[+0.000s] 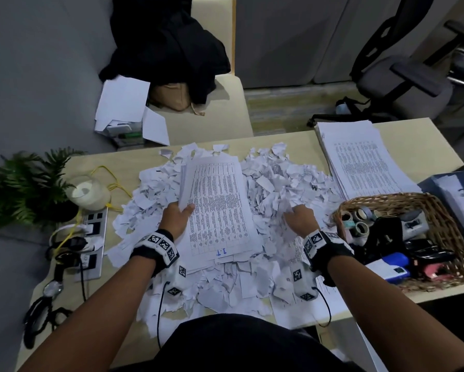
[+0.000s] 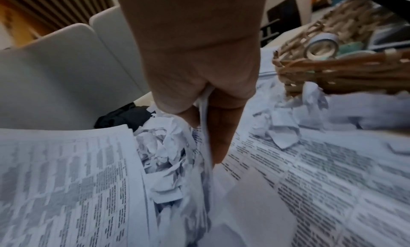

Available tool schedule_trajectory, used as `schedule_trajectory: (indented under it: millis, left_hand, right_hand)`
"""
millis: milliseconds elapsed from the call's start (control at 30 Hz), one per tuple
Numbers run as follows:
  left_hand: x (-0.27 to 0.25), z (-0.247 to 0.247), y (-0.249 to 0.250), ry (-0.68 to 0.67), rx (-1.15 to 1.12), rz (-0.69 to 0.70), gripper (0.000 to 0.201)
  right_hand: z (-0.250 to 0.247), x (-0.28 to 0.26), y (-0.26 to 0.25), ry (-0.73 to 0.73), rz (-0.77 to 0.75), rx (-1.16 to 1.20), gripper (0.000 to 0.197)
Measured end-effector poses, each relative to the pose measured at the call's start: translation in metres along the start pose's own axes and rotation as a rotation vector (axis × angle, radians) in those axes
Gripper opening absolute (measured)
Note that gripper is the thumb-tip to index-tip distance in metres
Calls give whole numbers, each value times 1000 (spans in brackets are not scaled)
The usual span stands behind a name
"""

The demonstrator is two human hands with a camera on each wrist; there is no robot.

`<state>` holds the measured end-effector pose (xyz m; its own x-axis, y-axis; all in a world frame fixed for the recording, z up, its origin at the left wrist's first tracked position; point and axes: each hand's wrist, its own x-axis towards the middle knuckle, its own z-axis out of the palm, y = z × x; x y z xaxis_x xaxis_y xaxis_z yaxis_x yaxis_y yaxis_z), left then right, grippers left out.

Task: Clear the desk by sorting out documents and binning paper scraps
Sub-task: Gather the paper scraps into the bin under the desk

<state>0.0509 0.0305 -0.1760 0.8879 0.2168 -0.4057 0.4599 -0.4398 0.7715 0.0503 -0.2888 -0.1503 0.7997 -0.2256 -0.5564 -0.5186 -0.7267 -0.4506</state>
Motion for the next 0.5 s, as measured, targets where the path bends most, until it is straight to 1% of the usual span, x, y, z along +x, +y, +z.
schedule_trajectory:
  millis: [67,167,267,300,400,500]
  left_hand:
    - [3,0,-3,-4,6,-10,39]
    - [8,-2,-6,-13,25,-19,40]
    - [9,-1,-9,-27,27,-26,42]
    - [10,-1,-10,-28,20,-32,42]
    - [9,2,-13,-27,-25,-44,40]
    - [7,4,-14,-13,-61,-53,38]
  right_hand:
    - [-8,-6,-5,18,-37,-138,37]
    - [-28,-17,-16,52,-102,-202,33]
    - [-52,-32,-33,41,-162,-244,15]
    - [-59,-38,-39,34,-181,-255,13]
    - [-77,-56,-59,39,-225,-280,17]
    - [-90,-75,-76,89,-262,-332,16]
